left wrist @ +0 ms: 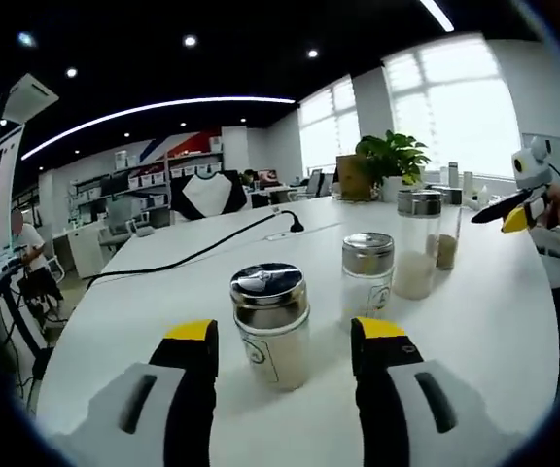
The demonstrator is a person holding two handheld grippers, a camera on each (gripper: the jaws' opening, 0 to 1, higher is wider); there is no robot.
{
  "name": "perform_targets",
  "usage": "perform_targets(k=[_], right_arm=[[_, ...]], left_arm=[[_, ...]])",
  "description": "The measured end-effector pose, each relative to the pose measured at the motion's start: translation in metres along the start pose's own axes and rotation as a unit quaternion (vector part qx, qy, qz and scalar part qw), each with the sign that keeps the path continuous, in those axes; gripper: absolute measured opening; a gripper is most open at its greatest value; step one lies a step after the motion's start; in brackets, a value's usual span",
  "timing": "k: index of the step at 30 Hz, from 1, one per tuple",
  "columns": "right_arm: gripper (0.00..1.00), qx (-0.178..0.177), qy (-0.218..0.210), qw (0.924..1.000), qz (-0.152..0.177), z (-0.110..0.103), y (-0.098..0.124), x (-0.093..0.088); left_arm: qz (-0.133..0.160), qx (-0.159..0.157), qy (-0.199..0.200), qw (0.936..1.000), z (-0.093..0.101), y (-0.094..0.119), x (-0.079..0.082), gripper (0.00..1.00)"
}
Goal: Rotate the seasoning bottle until the label or dispensing opening points toward the visible target arrow and the bottle remains upright within the marked orientation range
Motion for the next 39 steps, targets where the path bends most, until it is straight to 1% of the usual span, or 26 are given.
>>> perform_targets(k=[2, 5, 7, 10, 12, 14, 15, 17, 18, 19, 21, 23, 26, 27, 29, 30, 39], right_arm=[[0.91, -0.002, 0.001, 1.0, 0.0, 0.001, 0.001, 0.0], [0.91, -0.002, 0.003, 1.0, -0.001, 0.0, 0.001, 0.0], [0.91, -0.002, 0.003, 1.0, -0.001, -0.001, 0.001, 0.001], [0.92, -0.001, 0.008, 1.0, -0.002, -0.002, 0.001, 0.001], [0.92, 0.001, 0.007, 1.0, -0.001, -0.003, 0.001, 0.002], [0.91, 0.001, 0.006, 1.0, 0.0, -0.003, 0.001, 0.003], [0.91, 0.0, 0.008, 1.0, -0.001, -0.003, 0.001, 0.003], [0.91, 0.0, 0.009, 1.0, 0.0, -0.003, 0.002, 0.003], [0.92, 0.001, 0.008, 1.0, 0.0, -0.003, 0.002, 0.003], [0.92, 0.0, 0.007, 1.0, 0.001, -0.003, 0.002, 0.003], [0.92, 0.001, 0.009, 1.0, 0.002, -0.003, 0.002, 0.004], [0.92, 0.004, 0.012, 0.9999, 0.001, -0.005, 0.001, 0.004], [0.92, 0.007, 0.01, 0.9999, 0.0, -0.007, 0.001, 0.004], [0.92, 0.009, 0.011, 0.9999, 0.0, -0.008, 0.0, 0.004], [0.92, 0.011, 0.012, 0.9999, 0.001, -0.009, 0.0, 0.005], [0.92, 0.012, 0.013, 0.9998, 0.001, -0.01, 0.0, 0.005], [0.92, 0.011, 0.009, 0.9999, 0.003, -0.009, 0.0, 0.006]], left_arm=[[0.001, -0.012, 0.016, 0.9998, -0.003, -0.002, 0.0, 0.58], [-0.008, -0.024, 0.009, 0.9996, -0.008, -0.003, -0.001, 0.56], [-0.013, -0.047, -0.002, 0.9988, -0.009, -0.006, -0.002, 0.57], [-0.009, -0.075, -0.001, 0.9972, -0.008, -0.009, 0.001, 0.56], [-0.008, -0.083, 0.001, 0.9965, -0.01, -0.011, 0.001, 0.55], [-0.006, -0.084, -0.003, 0.9965, -0.016, -0.013, 0.002, 0.54], [-0.004, -0.091, -0.005, 0.9959, -0.017, -0.014, 0.003, 0.54], [-0.001, -0.119, 0.001, 0.9929, -0.015, -0.015, 0.004, 0.53], [-0.002, -0.136, 0.013, 0.9907, -0.013, -0.016, 0.004, 0.52], [-0.002, -0.135, 0.011, 0.9908, -0.014, -0.016, 0.004, 0.52], [-0.012, -0.14, -0.006, 0.99, -0.015, -0.017, 0.002, 0.5], [-0.016, -0.143, -0.009, 0.9896, -0.016, -0.018, 0.0, 0.45], [-0.02, -0.146, -0.014, 0.989, -0.015, -0.019, -0.002, 0.43], [-0.022, -0.15, -0.02, 0.9882, -0.014, -0.02, -0.003, 0.41], [-0.024, -0.156, -0.017, 0.9873, -0.012, -0.02, -0.004, 0.35], [-0.023, -0.152, -0.016, 0.988, -0.012, -0.02, -0.005, 0.35], [-0.02, -0.158, -0.01, 0.9872, -0.01, -0.019, -0.005, 0.35]])
Point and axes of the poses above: the point that each gripper's makers call its tool centre point, and the gripper's own axes: y roughly backward along the fingers, z roughly to its right, x roughly out of its top, the point moved 4 cm from there along y, roughly backward along the fingers, and after that the axes turned 3 degrees about -z, right-handed, at the moved point
